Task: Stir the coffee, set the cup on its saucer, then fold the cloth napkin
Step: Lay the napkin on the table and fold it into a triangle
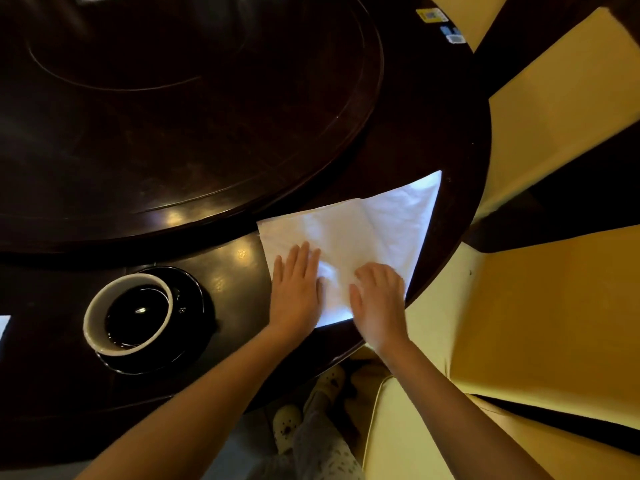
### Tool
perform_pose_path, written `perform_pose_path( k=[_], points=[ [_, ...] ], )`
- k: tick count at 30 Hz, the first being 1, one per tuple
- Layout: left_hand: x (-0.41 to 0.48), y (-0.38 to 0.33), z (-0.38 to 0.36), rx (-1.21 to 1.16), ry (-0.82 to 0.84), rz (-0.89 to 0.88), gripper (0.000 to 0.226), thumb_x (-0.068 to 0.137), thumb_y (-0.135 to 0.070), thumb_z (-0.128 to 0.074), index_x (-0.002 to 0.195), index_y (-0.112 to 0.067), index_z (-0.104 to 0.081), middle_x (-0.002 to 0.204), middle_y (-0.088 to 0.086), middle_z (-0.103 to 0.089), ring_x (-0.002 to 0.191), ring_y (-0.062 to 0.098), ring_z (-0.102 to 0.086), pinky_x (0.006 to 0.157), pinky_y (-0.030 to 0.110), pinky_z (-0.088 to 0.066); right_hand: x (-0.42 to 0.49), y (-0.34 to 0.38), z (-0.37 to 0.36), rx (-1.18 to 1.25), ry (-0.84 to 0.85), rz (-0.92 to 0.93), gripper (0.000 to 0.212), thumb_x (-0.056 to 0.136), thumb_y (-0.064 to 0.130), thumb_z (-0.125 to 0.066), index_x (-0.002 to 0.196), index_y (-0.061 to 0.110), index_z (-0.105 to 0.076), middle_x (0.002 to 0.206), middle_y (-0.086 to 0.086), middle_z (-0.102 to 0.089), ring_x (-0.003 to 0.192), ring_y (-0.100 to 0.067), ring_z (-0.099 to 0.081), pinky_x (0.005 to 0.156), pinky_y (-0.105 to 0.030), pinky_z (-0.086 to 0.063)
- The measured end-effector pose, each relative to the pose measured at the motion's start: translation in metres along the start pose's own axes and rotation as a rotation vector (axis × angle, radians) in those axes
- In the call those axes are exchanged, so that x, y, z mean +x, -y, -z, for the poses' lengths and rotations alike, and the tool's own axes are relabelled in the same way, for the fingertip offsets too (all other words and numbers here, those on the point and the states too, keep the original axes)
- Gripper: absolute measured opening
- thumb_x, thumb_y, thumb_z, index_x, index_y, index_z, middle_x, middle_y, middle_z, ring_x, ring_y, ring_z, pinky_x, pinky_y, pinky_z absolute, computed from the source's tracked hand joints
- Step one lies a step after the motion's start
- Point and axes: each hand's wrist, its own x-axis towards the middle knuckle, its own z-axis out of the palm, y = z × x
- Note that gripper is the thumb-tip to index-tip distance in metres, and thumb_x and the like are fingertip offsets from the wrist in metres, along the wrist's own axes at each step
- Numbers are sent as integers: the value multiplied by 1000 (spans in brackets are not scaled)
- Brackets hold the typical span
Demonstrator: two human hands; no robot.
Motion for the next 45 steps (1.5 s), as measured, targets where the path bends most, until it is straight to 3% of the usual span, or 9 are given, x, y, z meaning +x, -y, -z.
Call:
perform_pose_path(
  k=[2, 4, 12, 21, 23, 25, 28, 39, 45],
  points=[
    [4, 4, -10, 135, 77, 19, 65, 91, -47, -4, 147, -15, -10, 157, 8, -4, 142, 23, 9, 114, 43, 9, 3, 11, -9, -18, 118, 172, 46, 97, 34, -23, 127, 11, -50, 134, -10, -54, 128, -30, -46, 106, -36, -22],
    [9, 14, -15, 212, 93, 37, 71, 87, -53, 3, 148, -16, 0, 157, 5, 6, 142, 21, 15, 114, 43, 15, 5, 10, -15, -86, 222, 203, 58, 98, 42, -6, 141, 15, -33, 149, -6, -36, 139, -24, -30, 110, -39, -12],
    [12, 19, -12, 196, 60, 53, 75, 88, -56, -15, 148, -14, -5, 157, 8, 3, 144, 22, 10, 113, 39, 15, 37, -44, -12, -140, 274, 59, 63, 90, 53, 2, 146, 26, 14, 156, 5, 17, 143, -15, 18, 117, -37, 9],
    [12, 19, -10, 186, 71, 50, 74, 88, -57, -15, 148, -16, 0, 157, 7, 9, 143, 21, 15, 113, 39, 17, 88, -86, -1, -224, 208, -316, 61, 96, 46, -11, 147, 16, 7, 159, -3, 6, 145, -19, 8, 119, -43, 3],
    [13, 19, -9, 186, 64, 47, 75, 88, -57, -15, 148, -15, -2, 157, 8, 7, 143, 22, 13, 113, 39, 16, 91, -65, -1, -142, 185, -209, 64, 94, 49, -7, 147, 15, 4, 159, -7, 2, 145, -20, 7, 117, -42, 7],
    [13, 18, -10, 192, 54, 55, 75, 88, -56, -17, 148, -14, -6, 157, 9, 2, 144, 23, 9, 114, 40, 14, 86, -28, -9, 9, 242, 96, 70, 88, 54, -2, 147, 16, 0, 158, -7, 0, 142, -16, 11, 116, -39, 10],
    [13, 18, -11, 219, 51, 59, 73, 89, -54, -19, 148, -12, -12, 157, 11, -6, 144, 23, 4, 114, 42, 11, 76, 9, -26, -21, 347, 339, 67, 86, 48, 2, 148, 21, -2, 159, 0, 3, 143, -13, 12, 117, -38, 5],
    [13, 17, -10, 209, 29, 44, 73, 89, -55, -20, 148, -13, -11, 157, 9, -3, 144, 22, 7, 114, 38, 15, 117, -46, -28, -76, 176, 59, 59, 96, 50, -21, 148, 25, -5, 159, 1, -2, 146, -18, 4, 118, -41, 3],
    [14, 19, -11, 214, 57, 46, 74, 89, -56, -18, 148, -14, -7, 158, 8, 0, 144, 22, 10, 115, 41, 11, 120, -47, -27, -105, 125, 22, 60, 96, 50, -18, 148, 23, -6, 159, -2, -5, 146, -21, 1, 118, -43, 0]
  ],
)
